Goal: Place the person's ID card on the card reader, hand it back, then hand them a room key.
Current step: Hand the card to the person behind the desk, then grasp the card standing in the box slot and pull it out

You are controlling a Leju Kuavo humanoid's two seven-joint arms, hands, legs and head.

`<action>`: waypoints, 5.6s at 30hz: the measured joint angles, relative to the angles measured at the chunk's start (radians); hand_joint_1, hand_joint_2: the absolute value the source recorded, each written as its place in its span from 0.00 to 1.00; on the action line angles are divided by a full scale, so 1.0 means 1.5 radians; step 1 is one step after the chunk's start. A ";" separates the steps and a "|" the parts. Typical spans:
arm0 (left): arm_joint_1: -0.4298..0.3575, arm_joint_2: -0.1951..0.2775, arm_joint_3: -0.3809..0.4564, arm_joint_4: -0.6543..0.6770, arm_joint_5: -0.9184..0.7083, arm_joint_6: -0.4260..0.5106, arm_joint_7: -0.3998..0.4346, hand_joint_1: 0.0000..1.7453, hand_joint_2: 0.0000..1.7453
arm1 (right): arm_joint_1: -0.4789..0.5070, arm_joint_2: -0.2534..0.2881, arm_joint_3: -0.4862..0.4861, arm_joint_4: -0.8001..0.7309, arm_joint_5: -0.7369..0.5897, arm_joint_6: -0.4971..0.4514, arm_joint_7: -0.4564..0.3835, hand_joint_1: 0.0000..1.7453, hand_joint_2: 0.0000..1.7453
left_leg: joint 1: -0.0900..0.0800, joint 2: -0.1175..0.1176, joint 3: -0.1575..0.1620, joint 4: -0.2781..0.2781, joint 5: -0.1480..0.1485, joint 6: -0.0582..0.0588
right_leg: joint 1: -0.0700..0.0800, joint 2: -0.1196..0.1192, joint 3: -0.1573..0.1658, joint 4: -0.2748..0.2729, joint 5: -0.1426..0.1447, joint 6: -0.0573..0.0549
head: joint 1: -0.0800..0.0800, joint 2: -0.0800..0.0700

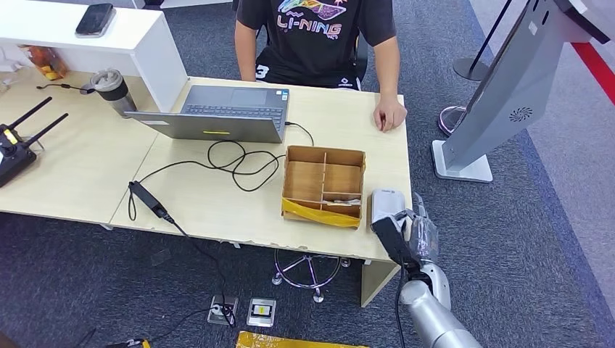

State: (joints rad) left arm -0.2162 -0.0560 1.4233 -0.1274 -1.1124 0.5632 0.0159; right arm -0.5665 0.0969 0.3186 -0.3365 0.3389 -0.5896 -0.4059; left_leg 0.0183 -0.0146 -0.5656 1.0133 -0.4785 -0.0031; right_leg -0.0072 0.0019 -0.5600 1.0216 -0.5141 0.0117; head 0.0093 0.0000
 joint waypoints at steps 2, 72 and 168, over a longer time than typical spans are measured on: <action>0.000 0.001 0.000 0.000 -0.001 -0.002 0.000 0.00 1.00 | -0.009 0.001 -0.007 -0.004 -0.042 0.020 -0.040 1.00 1.00 | 0.000 0.000 0.000 0.000 0.000 0.000 | 0.000 0.000 0.000 0.000 0.000 0.000 | 0.000 0.000; -0.007 0.016 0.000 0.001 -0.160 -0.057 -0.097 0.00 1.00 | -0.306 0.080 0.054 -0.070 0.189 0.162 0.028 0.00 1.00 | 0.001 -0.001 -0.001 0.000 0.002 -0.002 | 0.000 0.000 -0.002 0.000 0.002 0.000 | 0.000 0.000; -0.007 0.002 0.001 0.004 -0.023 -0.012 -0.072 0.00 1.00 | -0.092 0.078 0.257 -0.171 0.454 0.137 0.170 0.00 1.00 | 0.001 0.000 -0.001 0.000 0.000 -0.001 | 0.001 0.000 -0.001 0.000 0.001 -0.001 | 0.000 0.000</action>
State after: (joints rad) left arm -0.2270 -0.0526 1.4244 -0.1217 -1.1475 0.5454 -0.0927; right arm -0.7044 0.2138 0.7040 -0.5925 1.0199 -0.3834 -0.1502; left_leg 0.0198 -0.0148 -0.5670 1.0130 -0.4782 -0.0043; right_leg -0.0058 0.0021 -0.5621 1.0212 -0.5132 0.0100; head 0.0095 0.0000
